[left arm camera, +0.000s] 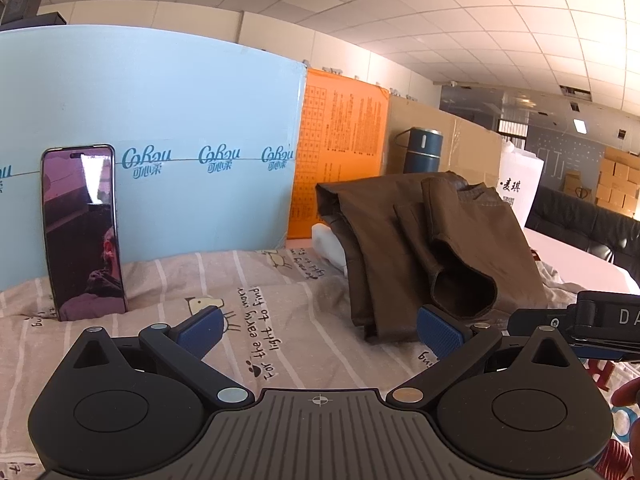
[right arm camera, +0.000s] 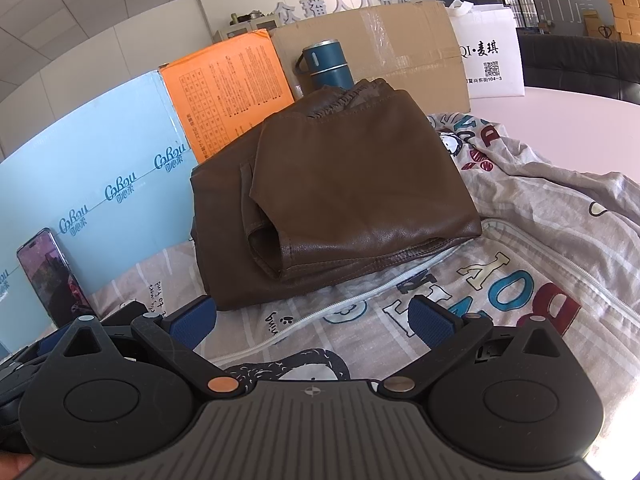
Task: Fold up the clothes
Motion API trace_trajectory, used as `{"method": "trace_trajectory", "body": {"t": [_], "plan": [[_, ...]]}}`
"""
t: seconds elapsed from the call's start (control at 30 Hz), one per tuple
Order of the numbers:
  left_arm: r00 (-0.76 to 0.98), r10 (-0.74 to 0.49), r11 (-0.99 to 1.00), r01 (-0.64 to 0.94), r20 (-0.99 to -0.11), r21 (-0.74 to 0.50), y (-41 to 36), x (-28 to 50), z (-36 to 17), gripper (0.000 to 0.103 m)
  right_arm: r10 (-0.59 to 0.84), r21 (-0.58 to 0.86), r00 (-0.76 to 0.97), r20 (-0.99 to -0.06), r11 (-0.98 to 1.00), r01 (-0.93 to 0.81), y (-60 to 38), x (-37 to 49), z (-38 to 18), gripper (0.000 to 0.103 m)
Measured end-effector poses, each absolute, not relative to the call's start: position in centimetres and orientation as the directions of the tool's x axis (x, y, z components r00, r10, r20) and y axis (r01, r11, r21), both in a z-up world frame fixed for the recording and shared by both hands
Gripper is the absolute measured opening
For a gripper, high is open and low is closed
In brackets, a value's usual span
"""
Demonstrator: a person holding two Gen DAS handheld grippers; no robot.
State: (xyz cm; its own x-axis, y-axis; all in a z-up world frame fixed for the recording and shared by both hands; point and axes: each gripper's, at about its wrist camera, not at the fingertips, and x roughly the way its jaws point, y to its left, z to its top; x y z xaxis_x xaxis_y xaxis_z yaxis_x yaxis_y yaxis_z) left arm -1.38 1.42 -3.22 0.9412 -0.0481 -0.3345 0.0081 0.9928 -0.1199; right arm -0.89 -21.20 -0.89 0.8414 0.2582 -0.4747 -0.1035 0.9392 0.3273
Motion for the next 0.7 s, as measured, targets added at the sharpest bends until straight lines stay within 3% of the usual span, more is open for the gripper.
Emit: {"method": "trace_trajectory", "body": {"t": [0.7], "plan": [[0.947, -0.047, 0.992, 0.008, -0.317, -0.123, 1.4, -1.7, -2.8, 0.103, 0.192, 0.279, 0.855, -0.482, 0.959, -0.058, -21.1, -2.0, -0.5, 0.103]]}}
